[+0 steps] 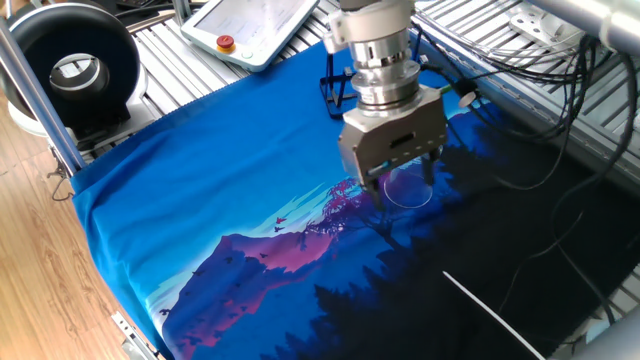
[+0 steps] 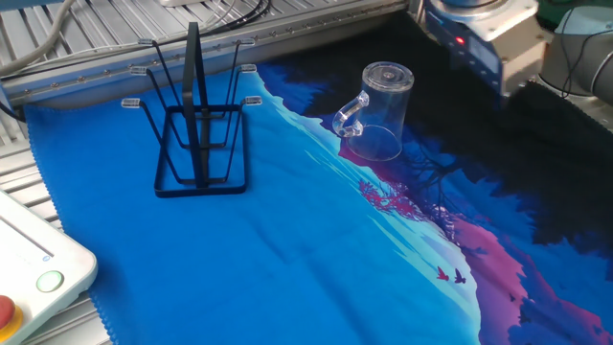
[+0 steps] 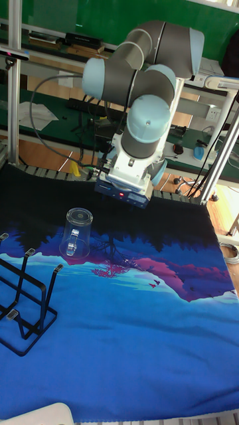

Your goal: Put the cup on the cup rack

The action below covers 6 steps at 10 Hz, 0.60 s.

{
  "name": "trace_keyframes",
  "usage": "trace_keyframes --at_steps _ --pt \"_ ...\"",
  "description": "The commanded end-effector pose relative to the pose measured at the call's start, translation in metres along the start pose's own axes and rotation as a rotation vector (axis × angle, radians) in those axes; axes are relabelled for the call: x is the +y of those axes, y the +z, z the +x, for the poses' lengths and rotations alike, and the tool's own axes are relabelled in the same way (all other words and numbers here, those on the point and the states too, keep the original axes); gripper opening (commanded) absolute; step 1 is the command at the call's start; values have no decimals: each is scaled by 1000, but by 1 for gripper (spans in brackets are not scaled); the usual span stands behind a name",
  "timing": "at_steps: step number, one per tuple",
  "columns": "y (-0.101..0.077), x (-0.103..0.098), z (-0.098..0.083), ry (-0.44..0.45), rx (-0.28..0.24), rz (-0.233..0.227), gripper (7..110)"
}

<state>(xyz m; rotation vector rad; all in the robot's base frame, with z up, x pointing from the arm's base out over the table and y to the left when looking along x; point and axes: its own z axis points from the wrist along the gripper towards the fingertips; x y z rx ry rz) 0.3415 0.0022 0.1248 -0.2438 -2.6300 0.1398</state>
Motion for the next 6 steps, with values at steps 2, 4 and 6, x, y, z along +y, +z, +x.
trace_keyframes --at_steps 2,4,6 --pt "14 -34 -16 -51 5 88 7" --pt "14 -51 -18 -60 2 142 7" --pt "22 -71 -25 -104 -24 167 7"
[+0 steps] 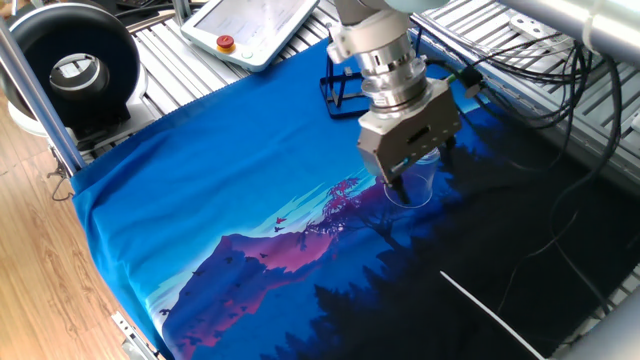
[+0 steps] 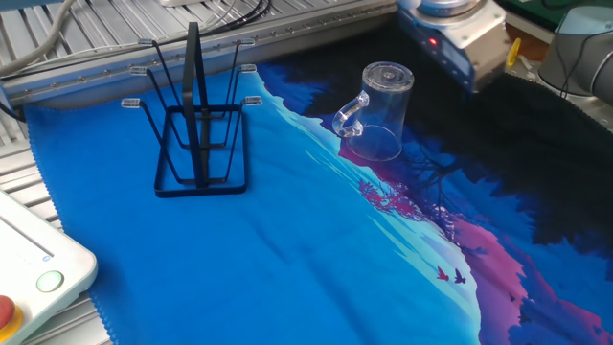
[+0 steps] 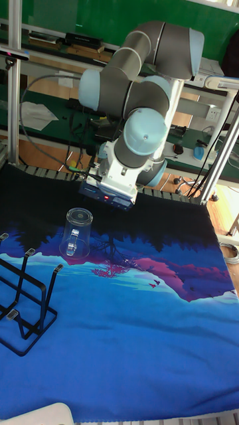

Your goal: Put the cup on the cup rack

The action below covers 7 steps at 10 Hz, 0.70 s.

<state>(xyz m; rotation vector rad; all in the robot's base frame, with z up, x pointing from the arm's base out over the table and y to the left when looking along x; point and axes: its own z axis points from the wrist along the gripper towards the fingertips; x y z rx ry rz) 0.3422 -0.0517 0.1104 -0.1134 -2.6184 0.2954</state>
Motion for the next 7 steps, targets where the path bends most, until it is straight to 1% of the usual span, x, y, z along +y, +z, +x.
trace_keyframes --at_steps 1,2,3,5,6,7 --pt "18 -25 -14 -60 -46 24 7" --pt "26 -28 -22 -72 -66 16 7" --pt "29 -28 -33 -70 -91 19 7" --pt "27 -25 -49 -57 -149 15 7" --pt "25 -21 -52 -59 -166 -5 7" --pt "20 -9 -53 -69 -191 -49 7"
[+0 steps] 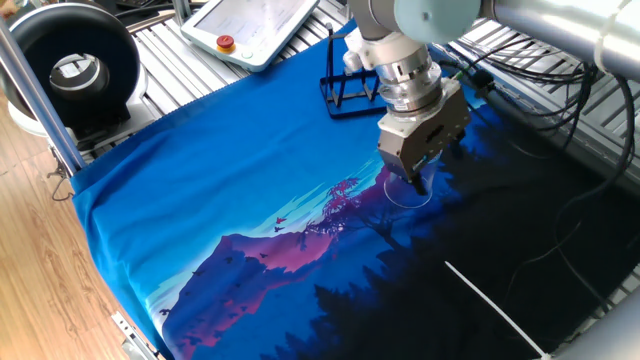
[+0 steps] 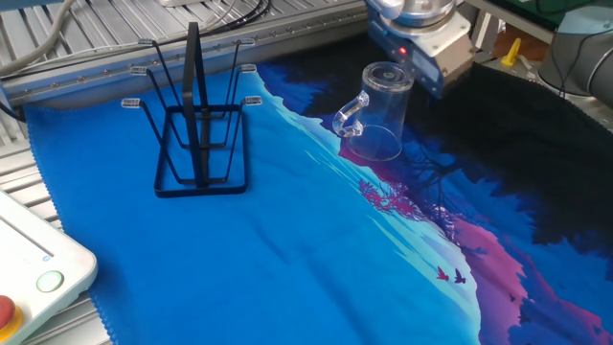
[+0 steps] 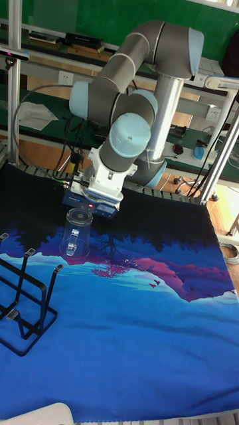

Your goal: Put the cup on the cup rack

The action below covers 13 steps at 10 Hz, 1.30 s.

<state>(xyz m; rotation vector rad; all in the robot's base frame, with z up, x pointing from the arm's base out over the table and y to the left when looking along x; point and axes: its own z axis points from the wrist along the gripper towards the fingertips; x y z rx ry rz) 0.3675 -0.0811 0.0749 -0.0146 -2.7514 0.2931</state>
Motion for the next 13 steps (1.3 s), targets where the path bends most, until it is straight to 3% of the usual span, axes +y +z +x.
trace_keyframes --at_steps 1,4,7,9,11,13 --pt "-9 18 -11 -6 -65 -73 7" --pt "-24 40 -15 -14 -106 -143 7" --pt "-27 26 -10 -24 -122 -99 7" --pt "-28 31 -11 -21 -132 -115 7" --pt "-24 28 13 -38 -82 -140 7" --pt "-5 -2 32 -67 -22 -74 7"
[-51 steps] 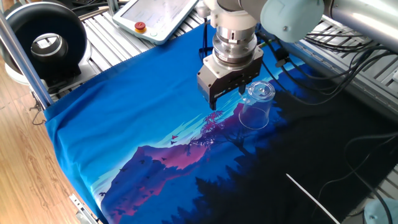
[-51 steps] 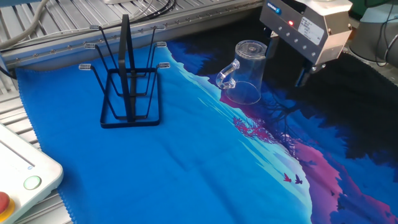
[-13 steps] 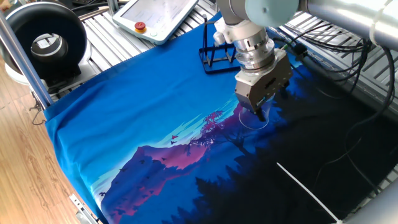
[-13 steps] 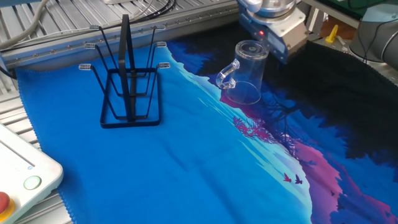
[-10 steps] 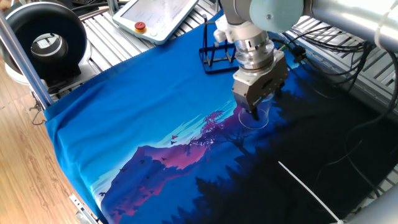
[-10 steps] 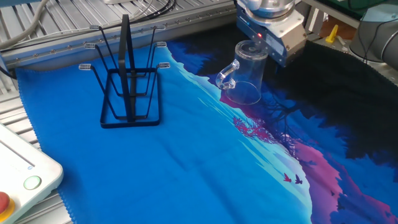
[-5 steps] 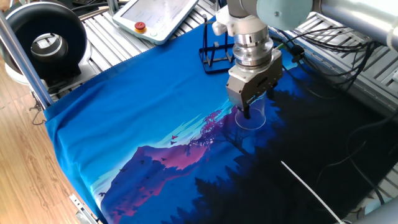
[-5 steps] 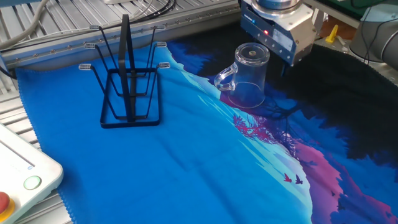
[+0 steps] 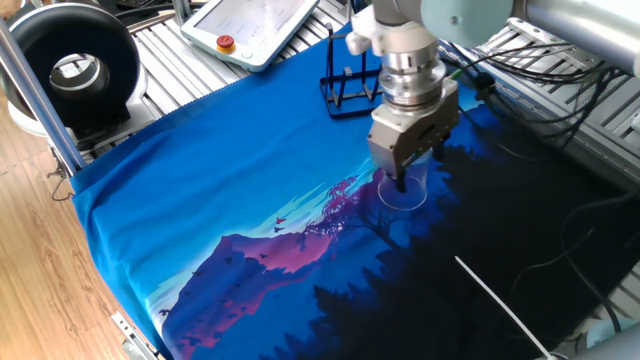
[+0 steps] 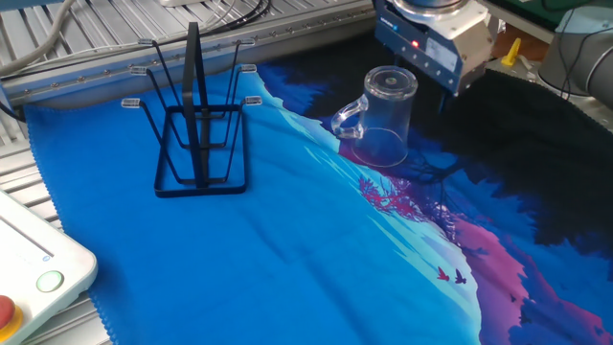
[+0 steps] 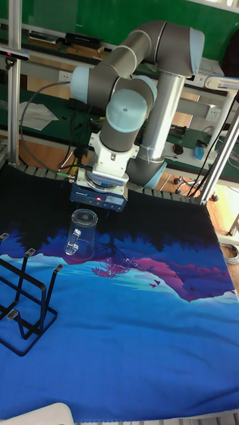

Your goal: Put the cup on the cup rack

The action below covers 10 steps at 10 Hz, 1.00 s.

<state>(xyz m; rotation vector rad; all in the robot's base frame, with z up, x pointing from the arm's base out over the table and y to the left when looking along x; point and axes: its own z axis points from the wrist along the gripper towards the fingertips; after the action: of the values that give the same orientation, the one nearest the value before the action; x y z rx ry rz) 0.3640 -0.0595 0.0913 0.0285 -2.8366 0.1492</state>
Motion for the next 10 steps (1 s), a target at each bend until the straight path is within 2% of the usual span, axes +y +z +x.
trace_keyframes --at_steps 1,2,3,4,5,7,8,10 --pt "15 -28 30 -32 86 41 7" --pt "19 -27 37 -44 118 29 7" --pt "26 -32 33 -45 125 40 7" --pt "34 -40 23 -40 105 65 7" --pt "39 -51 17 -39 89 105 7" --pt "35 -90 18 -49 78 243 7" --pt "33 -99 18 -54 64 272 7" --pt "37 -90 13 -45 45 236 7"
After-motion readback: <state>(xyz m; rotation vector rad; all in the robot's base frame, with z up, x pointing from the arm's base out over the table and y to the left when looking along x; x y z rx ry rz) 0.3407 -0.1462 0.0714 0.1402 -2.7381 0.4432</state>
